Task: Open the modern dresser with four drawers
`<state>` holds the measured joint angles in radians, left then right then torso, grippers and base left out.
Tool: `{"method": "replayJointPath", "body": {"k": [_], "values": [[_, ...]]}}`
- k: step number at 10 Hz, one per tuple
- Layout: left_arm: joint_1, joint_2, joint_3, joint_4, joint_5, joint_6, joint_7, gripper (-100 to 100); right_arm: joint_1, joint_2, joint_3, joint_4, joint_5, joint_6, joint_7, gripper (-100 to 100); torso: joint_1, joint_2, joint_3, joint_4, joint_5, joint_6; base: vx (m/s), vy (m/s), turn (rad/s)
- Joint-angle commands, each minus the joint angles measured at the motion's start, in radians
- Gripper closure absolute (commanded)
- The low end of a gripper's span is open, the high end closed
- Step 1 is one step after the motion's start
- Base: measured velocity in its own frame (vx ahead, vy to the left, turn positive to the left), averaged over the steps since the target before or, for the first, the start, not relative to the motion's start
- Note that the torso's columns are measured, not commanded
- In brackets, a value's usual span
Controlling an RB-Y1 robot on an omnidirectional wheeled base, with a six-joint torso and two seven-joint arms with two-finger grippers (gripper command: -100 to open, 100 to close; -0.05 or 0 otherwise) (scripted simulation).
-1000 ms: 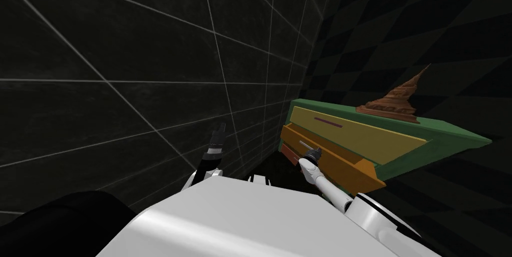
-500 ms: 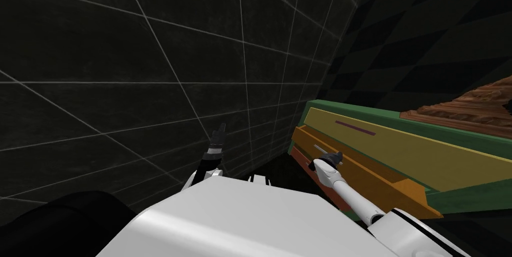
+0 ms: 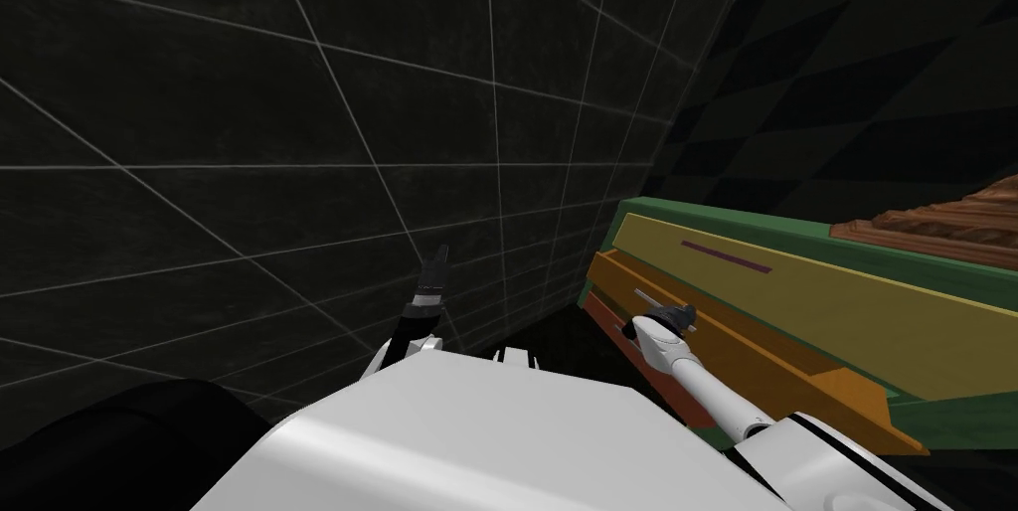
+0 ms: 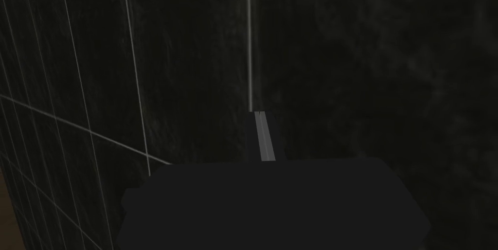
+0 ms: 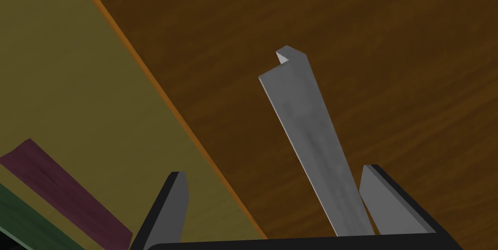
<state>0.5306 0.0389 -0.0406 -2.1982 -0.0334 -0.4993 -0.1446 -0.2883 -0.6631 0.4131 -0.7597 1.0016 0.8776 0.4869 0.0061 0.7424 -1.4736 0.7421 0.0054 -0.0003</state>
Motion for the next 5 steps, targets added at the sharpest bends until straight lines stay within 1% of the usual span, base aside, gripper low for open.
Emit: {"method": "replayJointPath", "body": {"k": [1, 5], "values": [[0.000, 0.000, 0.000, 0.000, 0.000, 0.000, 0.000, 0, 0.001, 0.002, 0.001, 0.001, 0.000, -0.001, 0.000, 0, -0.001, -0.001, -0.001, -0.001, -0.001, 0.001, 0.000, 0.000, 0.000], [0.000, 0.000, 0.000, 0.000, 0.000, 0.000, 0.000, 0, 0.006, 0.007, 0.003, 0.003, -0.002, -0.005, 0.000, 0, -0.004, -0.003, -0.001, -0.002, -0.003, 0.001, 0.000, 0.000, 0.000]]}}
